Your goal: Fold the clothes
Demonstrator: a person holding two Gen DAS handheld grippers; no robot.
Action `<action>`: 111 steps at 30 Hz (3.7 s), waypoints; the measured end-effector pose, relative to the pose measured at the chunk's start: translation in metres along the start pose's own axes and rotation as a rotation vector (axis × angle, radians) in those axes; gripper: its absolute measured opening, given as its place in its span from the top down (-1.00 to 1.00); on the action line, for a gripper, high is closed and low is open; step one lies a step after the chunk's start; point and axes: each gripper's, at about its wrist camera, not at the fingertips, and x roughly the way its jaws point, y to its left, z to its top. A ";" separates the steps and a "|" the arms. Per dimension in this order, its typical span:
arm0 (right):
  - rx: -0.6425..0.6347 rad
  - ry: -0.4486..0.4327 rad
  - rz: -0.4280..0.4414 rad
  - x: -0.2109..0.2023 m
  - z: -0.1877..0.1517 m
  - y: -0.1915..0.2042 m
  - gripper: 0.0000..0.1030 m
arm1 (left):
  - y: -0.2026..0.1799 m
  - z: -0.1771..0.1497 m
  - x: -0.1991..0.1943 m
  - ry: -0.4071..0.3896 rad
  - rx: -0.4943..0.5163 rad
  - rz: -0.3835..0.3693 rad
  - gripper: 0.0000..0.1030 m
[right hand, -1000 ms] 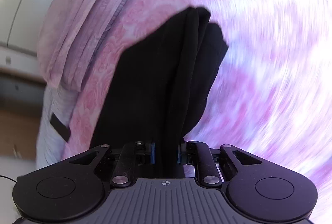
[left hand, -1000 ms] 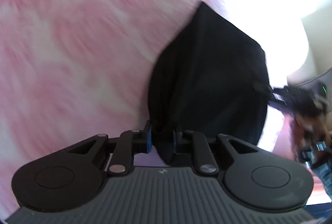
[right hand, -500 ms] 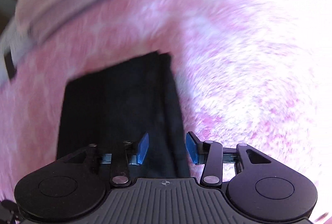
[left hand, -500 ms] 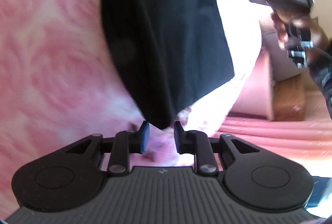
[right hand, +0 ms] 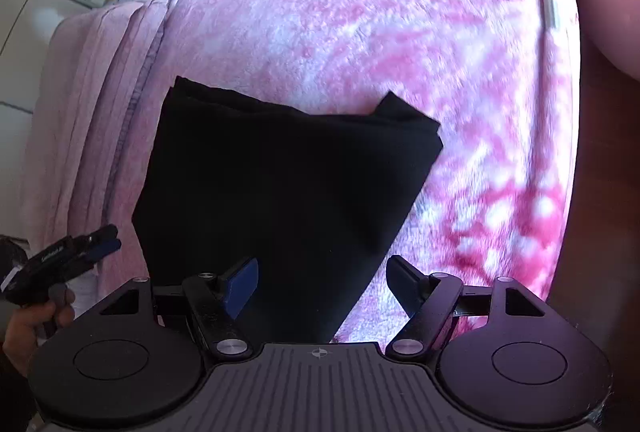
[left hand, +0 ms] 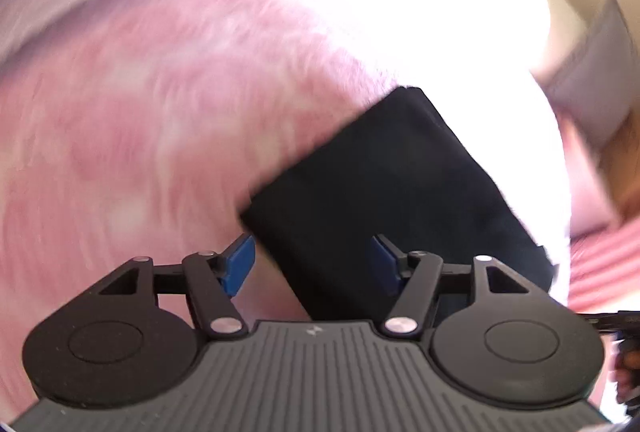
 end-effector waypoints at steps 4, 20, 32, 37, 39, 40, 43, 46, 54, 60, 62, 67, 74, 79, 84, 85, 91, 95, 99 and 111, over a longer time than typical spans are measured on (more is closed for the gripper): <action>0.084 -0.119 0.018 0.011 0.011 -0.017 -0.43 | 0.011 0.026 0.043 0.017 0.130 -0.068 -0.15; -0.305 -0.130 -0.019 -0.015 0.207 0.028 0.84 | -0.013 -0.032 0.069 0.207 0.051 -0.161 0.07; -0.542 -0.182 -0.343 0.028 0.187 0.058 -0.10 | -0.073 -0.045 0.061 0.172 0.084 0.104 -0.02; -0.644 -0.114 -0.300 0.038 0.111 0.072 -0.10 | -0.078 -0.042 0.061 0.168 0.114 0.127 0.02; -0.647 -0.066 -0.295 0.043 0.090 0.067 -0.10 | -0.081 -0.044 0.059 0.161 0.133 0.129 0.02; -0.648 -0.049 -0.304 0.045 0.082 0.063 -0.10 | -0.081 -0.046 0.059 0.156 0.137 0.129 0.02; -0.692 -0.051 -0.325 0.043 0.062 0.061 -0.10 | -0.083 -0.049 0.057 0.143 0.156 0.130 0.02; -0.741 -0.065 -0.340 0.039 0.045 0.060 -0.10 | -0.085 -0.052 0.057 0.131 0.183 0.134 0.02; -0.825 -0.057 -0.353 0.035 0.011 0.044 -0.11 | -0.088 -0.064 0.046 0.038 0.304 0.127 0.04; -1.107 -0.142 -0.405 0.007 -0.033 0.063 -0.12 | -0.120 -0.103 0.003 -0.134 0.752 0.200 -0.17; -1.264 -0.124 -0.457 0.020 -0.054 0.067 -0.15 | -0.135 -0.124 0.008 -0.142 0.952 0.220 -0.29; -1.539 -0.093 -0.614 0.072 -0.072 0.058 -0.22 | -0.155 -0.165 0.045 -0.145 1.280 0.235 -0.39; -1.557 -0.141 -0.612 0.071 -0.039 0.046 0.37 | -0.158 -0.178 0.080 -0.236 1.440 0.331 -0.55; -1.578 -0.169 -0.616 0.068 -0.040 0.046 0.40 | -0.141 -0.179 0.096 -0.280 1.601 0.482 -0.44; -1.698 -0.222 -0.692 0.090 -0.064 0.037 0.02 | -0.130 -0.177 0.098 -0.228 1.616 0.420 0.29; -1.721 -0.233 -0.701 0.095 -0.064 0.035 0.02 | -0.130 -0.178 0.098 -0.227 1.602 0.420 0.35; -1.660 -0.172 -0.656 0.079 -0.036 0.043 0.64 | -0.148 -0.147 0.071 -0.170 1.429 0.386 0.54; -1.623 -0.181 -0.646 0.032 -0.020 0.065 0.69 | -0.165 -0.130 0.023 -0.145 1.315 0.338 0.56; -1.653 -0.167 -0.625 -0.014 0.006 0.089 0.71 | -0.188 -0.106 -0.009 -0.129 1.229 0.311 0.58; -1.806 -0.281 -0.531 -0.083 0.201 0.116 0.72 | -0.274 0.097 -0.003 -0.223 1.054 0.464 0.59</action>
